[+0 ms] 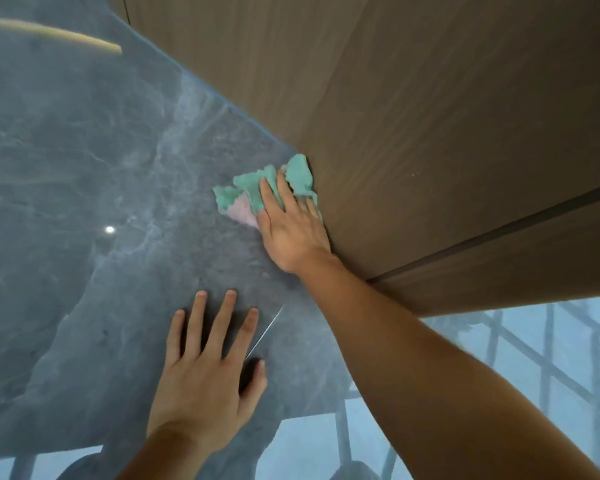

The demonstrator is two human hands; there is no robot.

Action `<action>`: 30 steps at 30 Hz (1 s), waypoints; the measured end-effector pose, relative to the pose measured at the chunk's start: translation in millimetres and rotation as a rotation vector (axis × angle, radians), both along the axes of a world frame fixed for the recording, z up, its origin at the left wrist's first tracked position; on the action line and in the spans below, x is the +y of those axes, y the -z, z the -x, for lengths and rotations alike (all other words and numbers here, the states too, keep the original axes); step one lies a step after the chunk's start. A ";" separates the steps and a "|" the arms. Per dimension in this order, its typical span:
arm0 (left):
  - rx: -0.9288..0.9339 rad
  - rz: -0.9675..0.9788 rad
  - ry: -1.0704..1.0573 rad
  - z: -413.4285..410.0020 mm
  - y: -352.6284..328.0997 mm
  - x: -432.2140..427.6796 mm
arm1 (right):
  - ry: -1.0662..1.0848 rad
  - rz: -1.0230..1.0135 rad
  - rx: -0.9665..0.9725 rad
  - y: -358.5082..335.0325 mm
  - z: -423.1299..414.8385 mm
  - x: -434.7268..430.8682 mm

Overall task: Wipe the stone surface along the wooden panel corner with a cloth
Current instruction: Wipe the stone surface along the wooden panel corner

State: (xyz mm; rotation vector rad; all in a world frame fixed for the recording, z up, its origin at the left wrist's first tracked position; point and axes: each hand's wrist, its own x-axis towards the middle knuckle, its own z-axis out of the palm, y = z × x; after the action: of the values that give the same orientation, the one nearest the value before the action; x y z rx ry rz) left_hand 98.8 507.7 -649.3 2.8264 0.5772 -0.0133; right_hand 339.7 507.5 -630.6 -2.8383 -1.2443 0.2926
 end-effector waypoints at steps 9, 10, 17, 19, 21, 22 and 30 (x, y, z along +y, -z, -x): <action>0.099 0.022 0.024 -1.1 -9.8 4.4 | 0.105 0.017 0.218 -15.2 127.4 -119.7; 0.097 0.014 0.023 -0.6 -8.7 4.7 | 0.079 0.023 0.205 -13.7 111.6 -105.1; -0.004 -0.021 -0.012 -0.8 0.1 1.2 | 0.008 0.026 0.075 4.9 -17.7 28.8; -0.018 -0.031 -0.016 -1.1 1.7 1.8 | 0.027 0.040 0.073 7.6 -22.5 39.9; 0.006 -0.041 -0.012 0.0 0.1 2.9 | 0.050 0.013 0.082 5.4 0.8 24.1; 0.025 -0.045 -0.011 0.5 -0.6 4.0 | 0.044 -0.006 0.078 5.1 22.1 6.8; 0.056 -0.076 -0.011 0.0 -4.5 0.5 | 0.036 0.058 0.118 -11.9 117.0 -250.6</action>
State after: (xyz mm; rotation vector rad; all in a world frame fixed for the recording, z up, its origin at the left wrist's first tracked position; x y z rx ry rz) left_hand 98.8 508.2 -644.8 2.9046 0.6183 -0.0701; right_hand 222.7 256.9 -618.6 -2.8401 -1.1802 0.4944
